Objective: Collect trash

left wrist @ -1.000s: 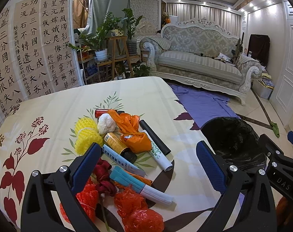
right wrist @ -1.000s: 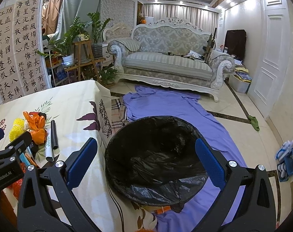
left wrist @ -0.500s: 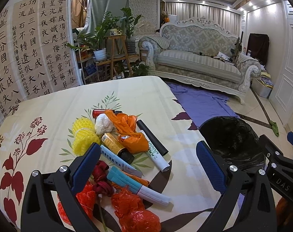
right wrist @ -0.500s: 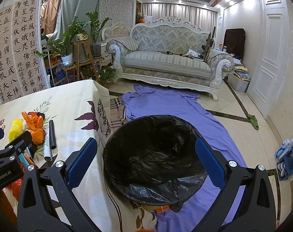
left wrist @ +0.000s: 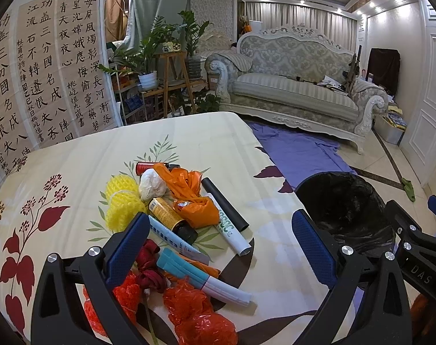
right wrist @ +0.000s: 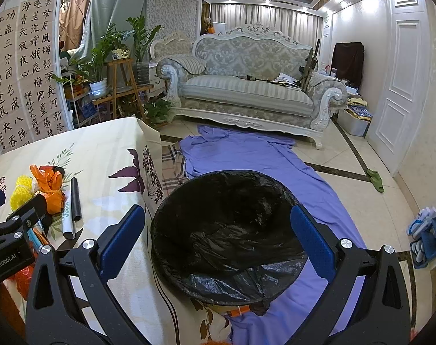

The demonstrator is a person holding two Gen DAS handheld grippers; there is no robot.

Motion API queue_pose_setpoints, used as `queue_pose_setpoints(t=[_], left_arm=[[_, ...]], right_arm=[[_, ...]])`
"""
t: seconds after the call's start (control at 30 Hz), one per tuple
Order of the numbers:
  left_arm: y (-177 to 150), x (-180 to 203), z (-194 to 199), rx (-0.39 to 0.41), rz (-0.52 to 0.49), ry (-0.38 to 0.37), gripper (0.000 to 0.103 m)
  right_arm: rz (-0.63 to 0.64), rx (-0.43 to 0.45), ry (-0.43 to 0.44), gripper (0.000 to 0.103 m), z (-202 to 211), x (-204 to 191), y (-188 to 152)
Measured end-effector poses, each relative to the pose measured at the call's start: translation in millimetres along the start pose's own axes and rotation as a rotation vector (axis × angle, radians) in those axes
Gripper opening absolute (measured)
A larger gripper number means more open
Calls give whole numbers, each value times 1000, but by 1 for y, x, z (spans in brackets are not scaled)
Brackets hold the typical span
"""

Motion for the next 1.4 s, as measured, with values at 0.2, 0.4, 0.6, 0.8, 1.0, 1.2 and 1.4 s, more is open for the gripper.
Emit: queue_pose_setpoints(t=[0.2, 0.4, 0.6, 0.8, 1.0, 1.2, 1.4], left_arm=[[1, -3, -1, -1, 3, 1, 96], [0, -3, -1, -2, 3, 1, 96], [-3, -1, -3, -8, 1, -2, 96], [-2, -1, -9, -17, -1, -2, 96], [-2, -1, -9, -19, -3, -6, 96], [-3, 2, -8, -20, -15, -12, 96], [-6, -6, 2, -22, -21, -23, 95]], right_arm=[[0, -2, 0, 99, 0, 0, 0], [0, -2, -1, 99, 0, 0, 0], [-4, -12, -2, 99, -2, 4, -5], [-5, -15, -2, 99, -3, 5, -6], [-8, -25, -3, 99, -4, 9, -10], [-9, -42, 1, 99, -6, 8, -10], [1, -55, 18, 90, -1, 2, -14]])
Point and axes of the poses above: each gripper's, at about its wrist camera, not at the fingertips, and z roughly against the way its jaws point, x to its right, y to its top, the point moved 7 cm from there along -z, roughly the way its jaws point, and after that the axes turned 9 degrees about -x, right-handed, at the moved point
